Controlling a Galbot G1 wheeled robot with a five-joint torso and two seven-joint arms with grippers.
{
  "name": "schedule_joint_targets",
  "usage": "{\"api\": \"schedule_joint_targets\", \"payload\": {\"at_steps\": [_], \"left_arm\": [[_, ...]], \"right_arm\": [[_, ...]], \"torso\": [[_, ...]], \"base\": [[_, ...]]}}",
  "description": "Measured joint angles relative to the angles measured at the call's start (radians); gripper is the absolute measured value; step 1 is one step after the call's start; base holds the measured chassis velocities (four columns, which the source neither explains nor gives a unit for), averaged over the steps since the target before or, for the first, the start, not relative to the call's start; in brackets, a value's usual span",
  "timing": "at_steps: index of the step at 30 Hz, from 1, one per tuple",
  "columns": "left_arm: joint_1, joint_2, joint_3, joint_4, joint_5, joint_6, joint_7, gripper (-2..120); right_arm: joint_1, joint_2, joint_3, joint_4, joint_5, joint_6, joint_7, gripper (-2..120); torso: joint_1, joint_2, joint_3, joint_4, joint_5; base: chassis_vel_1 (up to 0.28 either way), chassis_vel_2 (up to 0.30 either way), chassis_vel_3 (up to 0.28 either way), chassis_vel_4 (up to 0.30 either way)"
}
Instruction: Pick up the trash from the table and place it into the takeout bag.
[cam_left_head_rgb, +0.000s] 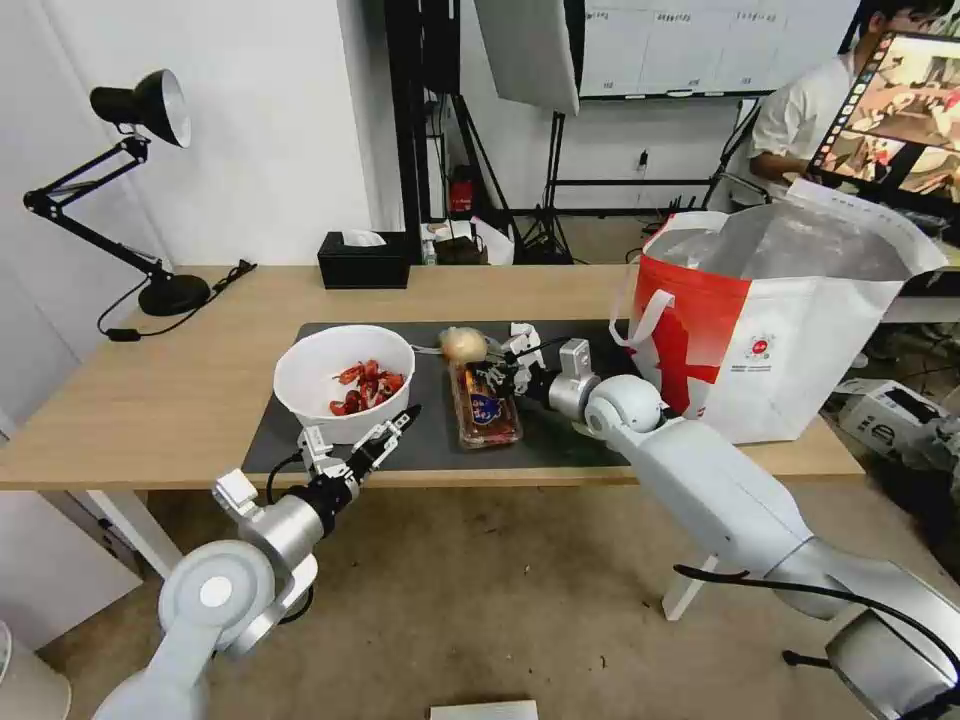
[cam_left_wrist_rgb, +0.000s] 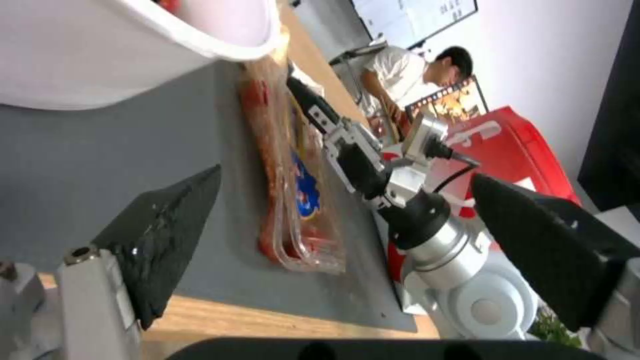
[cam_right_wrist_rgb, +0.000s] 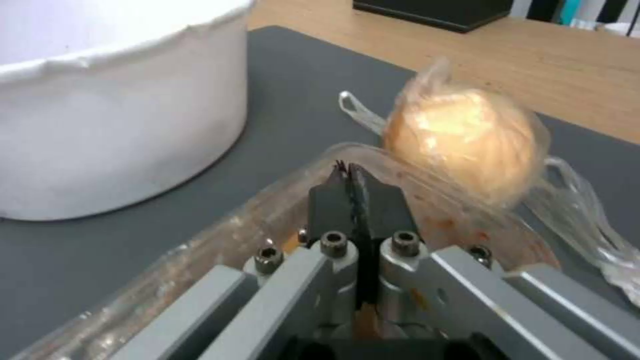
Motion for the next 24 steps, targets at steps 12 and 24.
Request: {"api": "schedule_joint_targets", "payload": {"at_steps": [12, 24], "left_arm": [[-0.118, 0.029, 0.119, 0.069, 0.020, 0.012, -0.049, 100], [-0.221, 0.021, 0.232, 0.146, 0.043, -0.006, -0.116, 100]], "right_arm": [[0.017, -0.014, -0.011, 0.008, 0.006, -0.001, 0.000, 0], [0.015, -0.040, 0.005, 0.019, 0.009, -0.003, 0.003, 0]], "torso": [[0.000, 0.000, 0.000, -0.0002, 0.0001], [0.000, 0.000, 0.000, -0.0002, 0.0000]], "base": [[0.000, 0.000, 0.000, 0.000], [0.000, 0.000, 0.000, 0.000]]}}
